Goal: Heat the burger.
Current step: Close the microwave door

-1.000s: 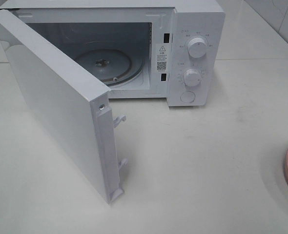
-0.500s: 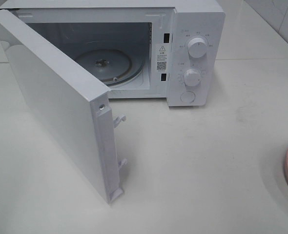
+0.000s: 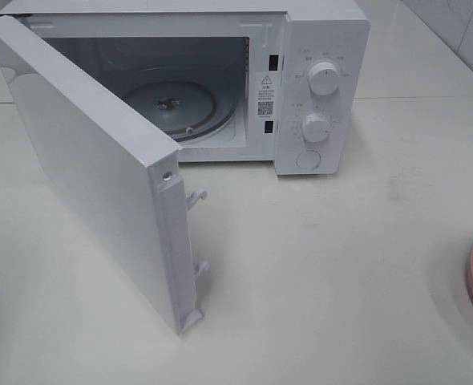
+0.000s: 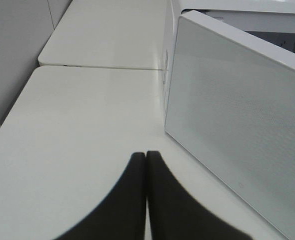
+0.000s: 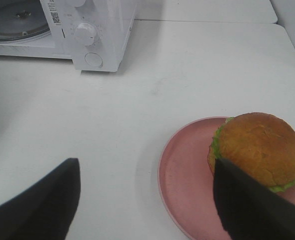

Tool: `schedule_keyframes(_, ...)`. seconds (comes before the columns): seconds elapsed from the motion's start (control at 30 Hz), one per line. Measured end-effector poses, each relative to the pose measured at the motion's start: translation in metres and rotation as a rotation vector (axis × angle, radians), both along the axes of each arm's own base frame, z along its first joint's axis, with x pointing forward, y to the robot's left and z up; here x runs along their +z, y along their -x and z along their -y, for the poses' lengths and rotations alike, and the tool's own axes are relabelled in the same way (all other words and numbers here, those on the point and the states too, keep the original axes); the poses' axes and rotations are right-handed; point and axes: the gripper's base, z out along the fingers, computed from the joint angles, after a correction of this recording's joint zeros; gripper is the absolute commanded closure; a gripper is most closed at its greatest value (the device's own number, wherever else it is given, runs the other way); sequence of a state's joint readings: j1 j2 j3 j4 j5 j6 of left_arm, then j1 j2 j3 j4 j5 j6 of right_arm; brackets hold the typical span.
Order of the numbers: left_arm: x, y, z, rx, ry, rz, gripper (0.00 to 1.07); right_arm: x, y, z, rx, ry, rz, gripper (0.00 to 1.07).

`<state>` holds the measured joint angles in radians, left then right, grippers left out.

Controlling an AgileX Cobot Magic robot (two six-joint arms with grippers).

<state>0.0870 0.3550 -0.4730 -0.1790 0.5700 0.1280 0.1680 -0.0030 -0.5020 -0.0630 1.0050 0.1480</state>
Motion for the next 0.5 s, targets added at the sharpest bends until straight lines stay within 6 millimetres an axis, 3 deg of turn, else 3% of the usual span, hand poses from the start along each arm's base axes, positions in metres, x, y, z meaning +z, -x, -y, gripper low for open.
schedule_keyframes(0.5,-0.044,-0.059,-0.016,0.112,-0.039,0.149,1.07,0.0,0.0,0.0,0.0,0.0,0.0,0.35)
